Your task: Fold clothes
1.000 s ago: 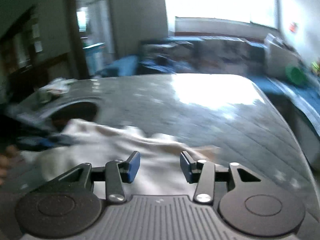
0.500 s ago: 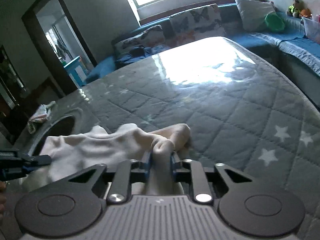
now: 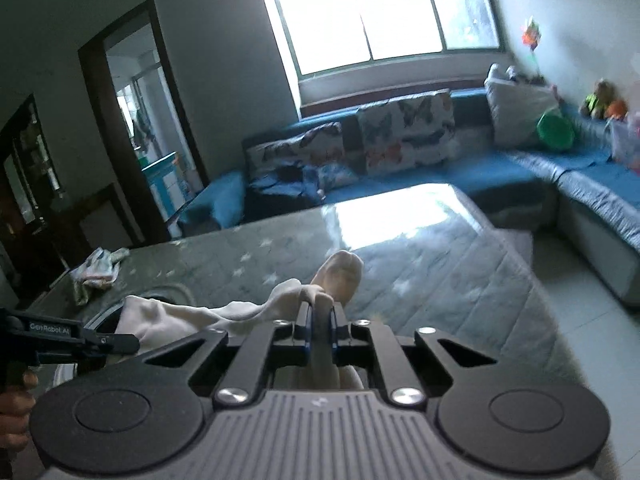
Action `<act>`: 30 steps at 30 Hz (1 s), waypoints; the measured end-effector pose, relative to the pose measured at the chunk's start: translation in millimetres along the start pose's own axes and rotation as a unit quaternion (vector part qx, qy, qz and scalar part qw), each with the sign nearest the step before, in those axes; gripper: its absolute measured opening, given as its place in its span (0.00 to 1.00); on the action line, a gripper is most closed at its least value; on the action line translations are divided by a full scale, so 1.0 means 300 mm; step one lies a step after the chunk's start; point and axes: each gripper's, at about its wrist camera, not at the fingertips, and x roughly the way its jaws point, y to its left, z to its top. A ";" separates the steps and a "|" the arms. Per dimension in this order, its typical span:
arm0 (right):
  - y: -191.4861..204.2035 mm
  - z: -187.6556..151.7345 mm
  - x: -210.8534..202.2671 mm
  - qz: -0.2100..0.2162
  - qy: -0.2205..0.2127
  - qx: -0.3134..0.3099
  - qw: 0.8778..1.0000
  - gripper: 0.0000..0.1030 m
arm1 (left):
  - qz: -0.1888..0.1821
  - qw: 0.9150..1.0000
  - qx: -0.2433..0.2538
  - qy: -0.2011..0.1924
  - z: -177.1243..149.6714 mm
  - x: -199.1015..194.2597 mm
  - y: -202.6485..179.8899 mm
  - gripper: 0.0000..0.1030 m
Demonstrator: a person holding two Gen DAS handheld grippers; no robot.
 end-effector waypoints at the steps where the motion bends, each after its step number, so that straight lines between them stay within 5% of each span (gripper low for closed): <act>1: -0.006 0.012 -0.014 -0.004 -0.005 -0.002 1.000 0.07 | -0.003 1.000 0.004 -0.001 0.009 0.002 -0.020 0.17; 13: -0.077 0.129 -0.123 -0.046 -0.049 -0.015 0.998 0.07 | -0.023 0.999 0.037 -0.011 0.063 0.042 -0.217 0.17; 30: -0.127 0.124 -0.106 -0.061 -0.041 -0.013 0.997 0.07 | 0.010 0.997 0.071 -0.019 0.042 0.088 -0.269 0.10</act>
